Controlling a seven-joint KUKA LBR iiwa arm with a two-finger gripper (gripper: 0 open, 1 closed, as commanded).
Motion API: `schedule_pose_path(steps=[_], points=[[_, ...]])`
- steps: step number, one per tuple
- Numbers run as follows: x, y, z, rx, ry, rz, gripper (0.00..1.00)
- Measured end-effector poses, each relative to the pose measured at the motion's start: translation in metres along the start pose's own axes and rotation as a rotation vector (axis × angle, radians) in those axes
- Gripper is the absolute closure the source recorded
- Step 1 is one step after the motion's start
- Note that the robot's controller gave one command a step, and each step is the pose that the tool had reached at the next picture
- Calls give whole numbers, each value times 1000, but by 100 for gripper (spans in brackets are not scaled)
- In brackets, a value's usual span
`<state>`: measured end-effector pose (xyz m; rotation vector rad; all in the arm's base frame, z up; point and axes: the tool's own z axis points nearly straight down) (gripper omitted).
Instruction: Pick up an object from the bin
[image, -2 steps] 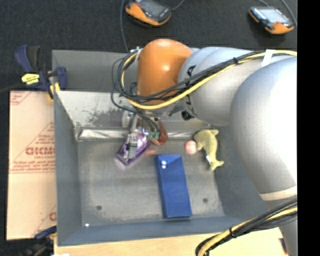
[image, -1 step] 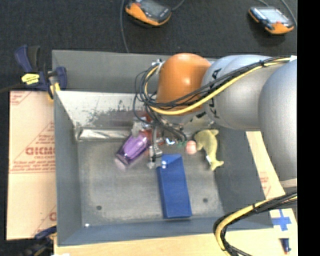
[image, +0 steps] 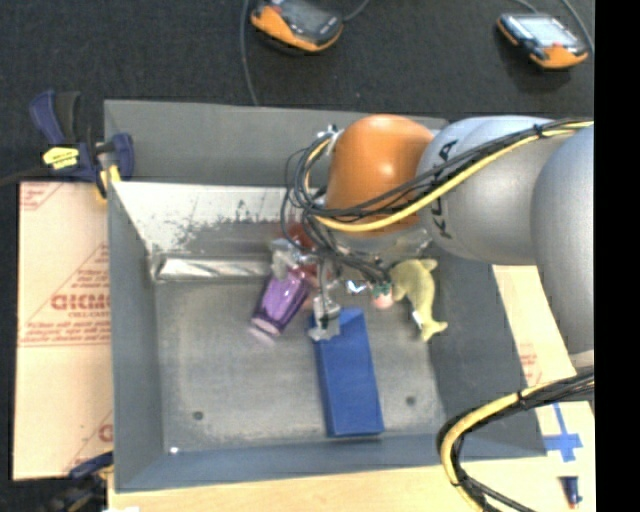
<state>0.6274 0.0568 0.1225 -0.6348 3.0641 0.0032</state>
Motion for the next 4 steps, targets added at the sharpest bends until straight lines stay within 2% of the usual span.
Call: schedule_pose_path(steps=[1,2,3,4], points=[[-4,8,18,-1,-5,-129,0],[-6,12,25,-9,-1,176,0],[-12,14,38,-2,-5,-165,0],[-7,-2,-37,-11,6,-196,0]])
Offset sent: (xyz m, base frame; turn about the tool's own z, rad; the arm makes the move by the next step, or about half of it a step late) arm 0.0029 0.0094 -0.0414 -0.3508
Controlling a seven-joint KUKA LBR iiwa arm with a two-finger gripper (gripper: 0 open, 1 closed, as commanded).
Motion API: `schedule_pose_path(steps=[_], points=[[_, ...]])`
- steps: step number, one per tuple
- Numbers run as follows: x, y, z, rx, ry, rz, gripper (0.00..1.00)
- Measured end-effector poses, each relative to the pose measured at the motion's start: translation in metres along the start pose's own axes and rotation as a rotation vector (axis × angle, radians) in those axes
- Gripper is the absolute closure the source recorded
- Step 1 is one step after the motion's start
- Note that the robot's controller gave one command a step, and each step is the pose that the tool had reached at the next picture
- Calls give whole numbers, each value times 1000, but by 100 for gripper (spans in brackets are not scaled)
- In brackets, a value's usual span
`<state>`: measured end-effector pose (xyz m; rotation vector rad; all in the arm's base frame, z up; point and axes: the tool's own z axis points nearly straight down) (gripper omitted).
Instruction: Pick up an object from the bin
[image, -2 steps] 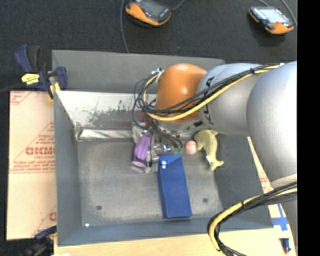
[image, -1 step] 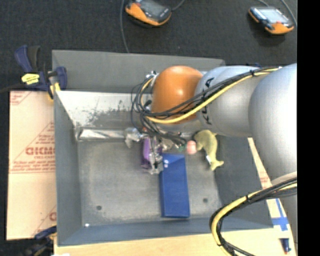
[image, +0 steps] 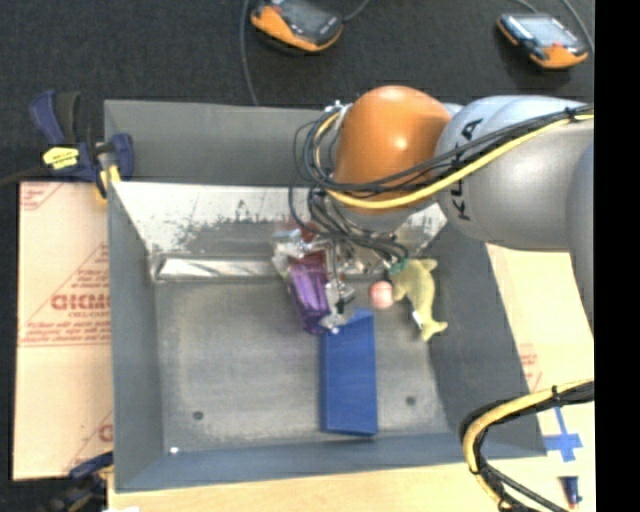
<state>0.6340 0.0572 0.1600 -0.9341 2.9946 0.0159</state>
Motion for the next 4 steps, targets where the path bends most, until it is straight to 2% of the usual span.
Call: schedule_pose_path(steps=[1,2,3,4], points=[[48,-19,24,7,-10,50,0],[80,57,23,8,-15,93,0],[107,66,38,8,-9,111,0],[61,62,46,12,-16,-140,0]])
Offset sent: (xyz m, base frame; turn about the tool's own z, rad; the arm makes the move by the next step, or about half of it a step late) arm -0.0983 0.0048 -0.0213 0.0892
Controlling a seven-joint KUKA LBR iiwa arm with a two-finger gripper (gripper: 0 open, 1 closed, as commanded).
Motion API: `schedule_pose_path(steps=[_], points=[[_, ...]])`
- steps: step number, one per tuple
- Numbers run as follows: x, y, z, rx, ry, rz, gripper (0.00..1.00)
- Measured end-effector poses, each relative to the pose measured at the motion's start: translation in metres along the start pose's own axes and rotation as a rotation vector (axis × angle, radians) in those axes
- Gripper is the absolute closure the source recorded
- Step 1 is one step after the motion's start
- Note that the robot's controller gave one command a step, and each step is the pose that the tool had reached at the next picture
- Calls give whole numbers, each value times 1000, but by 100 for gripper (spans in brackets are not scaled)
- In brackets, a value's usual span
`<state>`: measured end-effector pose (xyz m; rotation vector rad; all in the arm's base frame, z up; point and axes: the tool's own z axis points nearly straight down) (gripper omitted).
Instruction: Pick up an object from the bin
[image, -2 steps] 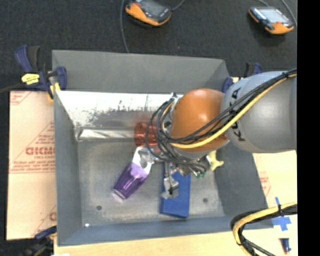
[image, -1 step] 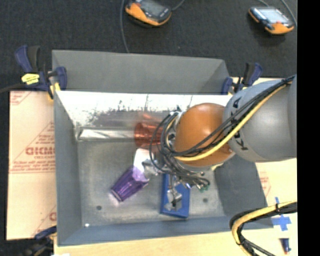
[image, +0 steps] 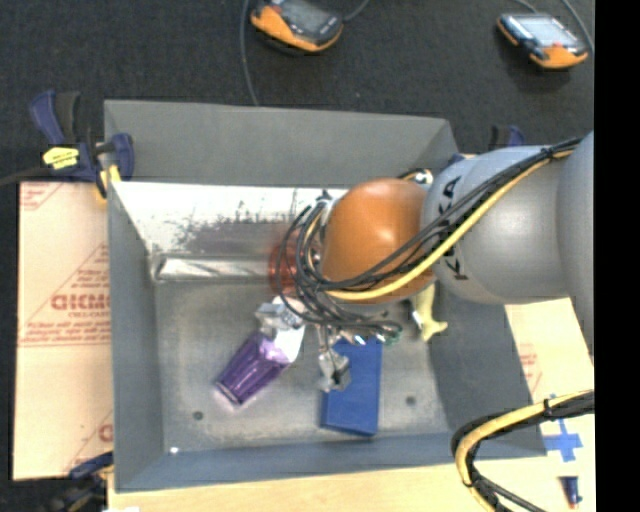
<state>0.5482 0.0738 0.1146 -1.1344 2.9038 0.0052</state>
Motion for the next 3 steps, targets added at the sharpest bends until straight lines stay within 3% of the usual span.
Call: schedule_pose_path(steps=[1,2,3], points=[[-20,-4,8,-2,-1,-172,0],[-35,17,19,-2,-4,67,0],[-36,33,28,-2,-3,143,0]])
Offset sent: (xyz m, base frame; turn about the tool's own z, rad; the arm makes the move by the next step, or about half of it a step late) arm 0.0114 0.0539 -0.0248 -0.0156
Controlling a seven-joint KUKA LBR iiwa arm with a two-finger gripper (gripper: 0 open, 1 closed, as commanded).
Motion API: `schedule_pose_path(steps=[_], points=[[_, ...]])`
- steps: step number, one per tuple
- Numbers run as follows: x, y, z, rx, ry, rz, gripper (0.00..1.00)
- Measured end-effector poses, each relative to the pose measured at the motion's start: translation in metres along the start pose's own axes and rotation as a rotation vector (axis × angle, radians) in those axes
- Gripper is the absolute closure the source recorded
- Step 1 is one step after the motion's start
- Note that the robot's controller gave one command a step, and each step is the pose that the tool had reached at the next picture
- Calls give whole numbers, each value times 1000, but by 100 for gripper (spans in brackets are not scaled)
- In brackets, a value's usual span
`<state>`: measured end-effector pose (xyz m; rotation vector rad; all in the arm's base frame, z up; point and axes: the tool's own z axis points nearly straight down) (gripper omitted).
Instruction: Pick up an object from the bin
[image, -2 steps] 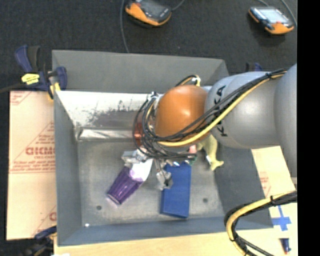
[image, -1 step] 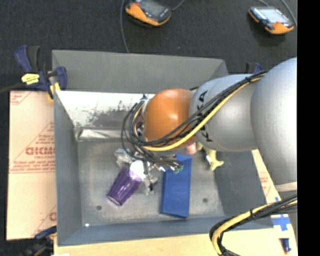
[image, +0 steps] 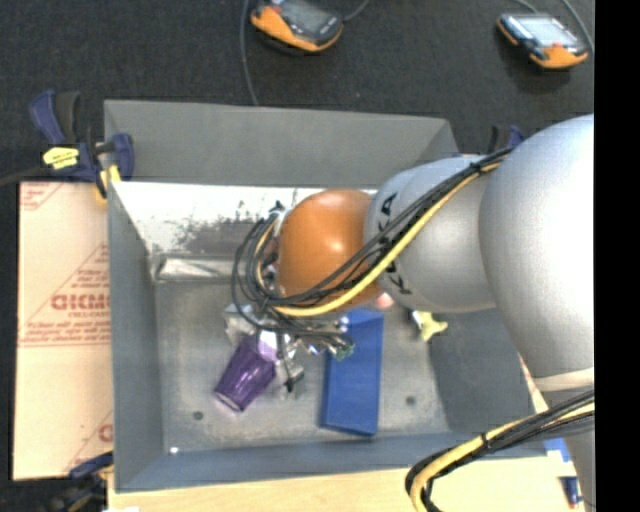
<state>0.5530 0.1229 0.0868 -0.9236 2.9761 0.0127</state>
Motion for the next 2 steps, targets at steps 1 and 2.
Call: schedule_pose_path(steps=[1,2], points=[[-12,22,6,1,-2,109,100],[-12,22,5,1,-2,110,100]])
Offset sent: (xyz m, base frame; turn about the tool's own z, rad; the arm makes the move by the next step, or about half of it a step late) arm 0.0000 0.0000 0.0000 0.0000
